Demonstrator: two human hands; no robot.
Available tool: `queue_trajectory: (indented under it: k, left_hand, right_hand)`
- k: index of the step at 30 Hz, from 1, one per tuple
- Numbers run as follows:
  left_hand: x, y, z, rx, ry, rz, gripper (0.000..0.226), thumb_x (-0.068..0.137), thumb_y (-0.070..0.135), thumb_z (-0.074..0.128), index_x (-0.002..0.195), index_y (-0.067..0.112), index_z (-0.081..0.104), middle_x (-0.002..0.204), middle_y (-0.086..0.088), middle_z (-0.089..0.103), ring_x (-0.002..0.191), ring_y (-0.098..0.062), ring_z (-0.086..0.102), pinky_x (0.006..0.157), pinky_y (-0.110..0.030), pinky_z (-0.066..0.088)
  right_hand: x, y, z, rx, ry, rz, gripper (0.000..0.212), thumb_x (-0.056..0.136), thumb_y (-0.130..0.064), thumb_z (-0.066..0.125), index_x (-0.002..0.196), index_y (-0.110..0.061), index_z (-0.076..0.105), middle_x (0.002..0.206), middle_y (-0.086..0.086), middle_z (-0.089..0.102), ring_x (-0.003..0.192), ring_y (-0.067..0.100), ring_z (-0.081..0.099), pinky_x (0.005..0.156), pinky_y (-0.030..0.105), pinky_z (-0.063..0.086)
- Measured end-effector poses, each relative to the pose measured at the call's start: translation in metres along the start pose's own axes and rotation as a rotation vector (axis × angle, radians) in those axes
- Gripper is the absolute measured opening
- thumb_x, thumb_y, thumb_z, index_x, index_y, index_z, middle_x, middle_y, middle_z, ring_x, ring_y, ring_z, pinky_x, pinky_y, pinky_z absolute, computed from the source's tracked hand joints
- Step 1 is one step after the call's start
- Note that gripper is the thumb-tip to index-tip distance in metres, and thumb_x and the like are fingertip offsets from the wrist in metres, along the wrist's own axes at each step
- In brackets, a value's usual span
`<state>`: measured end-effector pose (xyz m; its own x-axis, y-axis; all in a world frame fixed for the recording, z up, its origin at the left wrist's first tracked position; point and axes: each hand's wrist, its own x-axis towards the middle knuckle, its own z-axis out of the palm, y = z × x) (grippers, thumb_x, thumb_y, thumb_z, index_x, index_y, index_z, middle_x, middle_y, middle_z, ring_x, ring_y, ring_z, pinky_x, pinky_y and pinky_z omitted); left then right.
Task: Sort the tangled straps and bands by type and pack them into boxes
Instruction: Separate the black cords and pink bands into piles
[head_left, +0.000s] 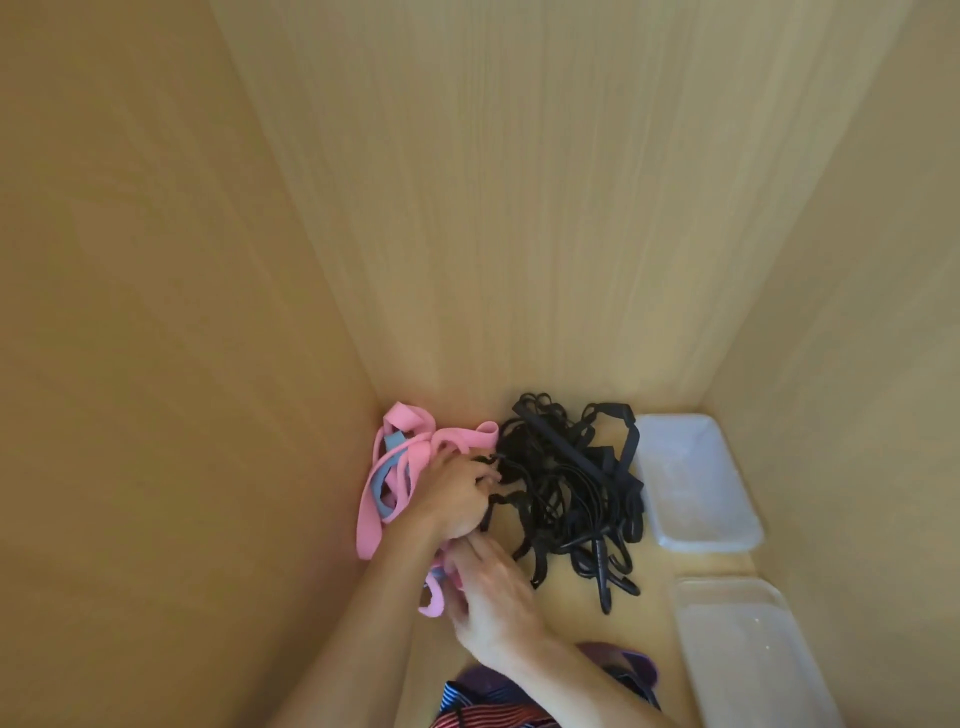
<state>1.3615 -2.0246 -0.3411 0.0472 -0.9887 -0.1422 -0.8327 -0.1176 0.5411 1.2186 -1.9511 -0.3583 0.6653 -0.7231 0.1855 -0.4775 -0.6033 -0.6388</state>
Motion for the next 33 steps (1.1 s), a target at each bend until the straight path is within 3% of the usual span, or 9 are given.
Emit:
queue_trajectory:
  k: [4, 9, 13, 17, 21, 24, 26, 30, 33]
  left_hand:
    - [-0.01, -0.01, 0.001, -0.087, 0.092, -0.031, 0.032, 0.097, 0.007, 0.043, 0.112, 0.013, 0.071, 0.128, 0.005, 0.065, 0.115, -0.01, 0.054, 0.099, -0.022, 0.038]
    - [-0.018, -0.007, 0.012, -0.159, 0.228, 0.055, 0.025, 0.096, 0.013, 0.055, 0.101, 0.021, 0.078, 0.11, 0.008, 0.073, 0.105, -0.014, 0.059, 0.095, -0.031, 0.045]
    - [-0.026, -0.006, 0.016, -0.38, 0.235, -0.014, 0.013, 0.082, 0.02, 0.079, 0.092, 0.028, 0.076, 0.1, 0.014, 0.071, 0.097, -0.009, 0.064, 0.089, -0.037, 0.054]
    - [-0.029, -0.002, 0.014, -0.371, 0.243, -0.118, 0.052, 0.07, 0.012, 0.083, 0.084, 0.036, 0.039, 0.085, 0.011, 0.053, 0.072, -0.008, 0.052, 0.062, -0.024, 0.046]
    - [-0.033, -0.001, 0.011, -0.395, 0.199, -0.131, 0.054, 0.08, 0.007, 0.076, 0.105, 0.034, 0.037, 0.107, 0.007, 0.057, 0.094, -0.009, 0.062, 0.076, -0.028, 0.055]
    - [-0.037, 0.001, 0.007, -0.457, 0.139, -0.026, 0.082, 0.082, -0.004, 0.07, 0.114, 0.064, 0.039, 0.129, 0.025, 0.051, 0.124, 0.005, 0.052, 0.094, -0.004, 0.043]
    - [-0.034, 0.001, 0.007, -0.505, 0.128, 0.023, 0.09, 0.075, -0.017, 0.064, 0.13, 0.051, 0.046, 0.143, 0.023, 0.047, 0.137, 0.0, 0.044, 0.109, -0.015, 0.039]
    - [-0.032, 0.005, 0.008, -0.328, 0.084, -0.113, 0.088, 0.069, -0.017, 0.059, 0.141, 0.032, 0.047, 0.138, 0.013, 0.049, 0.132, -0.013, 0.047, 0.107, -0.031, 0.047]
    - [-0.03, 0.011, 0.013, -0.152, 0.057, -0.068, 0.073, 0.071, -0.013, 0.044, 0.126, 0.033, 0.062, 0.125, 0.013, 0.052, 0.125, -0.02, 0.042, 0.099, -0.031, 0.037]
  right_hand:
    - [-0.006, 0.015, -0.02, -0.067, -0.022, 0.095, 0.041, 0.09, -0.047, 0.05, 0.124, -0.026, 0.045, 0.118, -0.009, 0.049, 0.1, 0.011, 0.051, 0.096, 0.034, 0.047]
    - [-0.003, 0.038, -0.048, 0.064, -0.142, 0.268, 0.073, 0.091, -0.062, 0.046, 0.153, -0.047, 0.01, 0.159, -0.02, 0.022, 0.135, 0.015, 0.043, 0.108, 0.038, 0.04]
    - [0.001, 0.044, -0.041, 0.305, -0.207, 0.369, 0.065, 0.085, -0.062, 0.061, 0.142, -0.049, 0.032, 0.135, -0.026, 0.054, 0.119, 0.013, 0.06, 0.099, 0.047, 0.049]
    - [0.008, 0.047, -0.036, 0.803, -0.218, 0.558, 0.033, 0.095, -0.057, 0.055, 0.125, -0.044, 0.052, 0.117, -0.017, 0.069, 0.105, 0.0, 0.066, 0.093, 0.03, 0.048]
    - [0.025, 0.046, -0.037, 0.74, -0.067, 0.773, 0.022, 0.102, -0.039, 0.05, 0.109, -0.025, 0.066, 0.105, -0.003, 0.072, 0.096, 0.011, 0.067, 0.079, 0.025, 0.048]
    - [0.033, 0.047, -0.039, 0.667, -0.042, 0.765, 0.016, 0.099, -0.023, 0.057, 0.1, -0.024, 0.073, 0.098, -0.007, 0.073, 0.093, 0.013, 0.068, 0.079, 0.027, 0.054]
    - [0.036, 0.051, -0.045, 0.565, -0.001, 0.776, 0.011, 0.096, -0.027, 0.064, 0.092, -0.026, 0.073, 0.092, -0.009, 0.073, 0.086, 0.01, 0.068, 0.075, 0.028, 0.057]
    - [0.038, 0.054, -0.065, 0.402, 0.148, 0.741, 0.015, 0.094, -0.029, 0.068, 0.081, -0.033, 0.062, 0.081, -0.016, 0.065, 0.074, 0.003, 0.061, 0.051, 0.011, 0.041]
    - [0.037, 0.06, -0.079, 0.148, 0.305, 0.659, 0.014, 0.093, -0.03, 0.068, 0.081, -0.027, 0.063, 0.071, -0.01, 0.063, 0.067, 0.01, 0.06, 0.056, 0.025, 0.047]
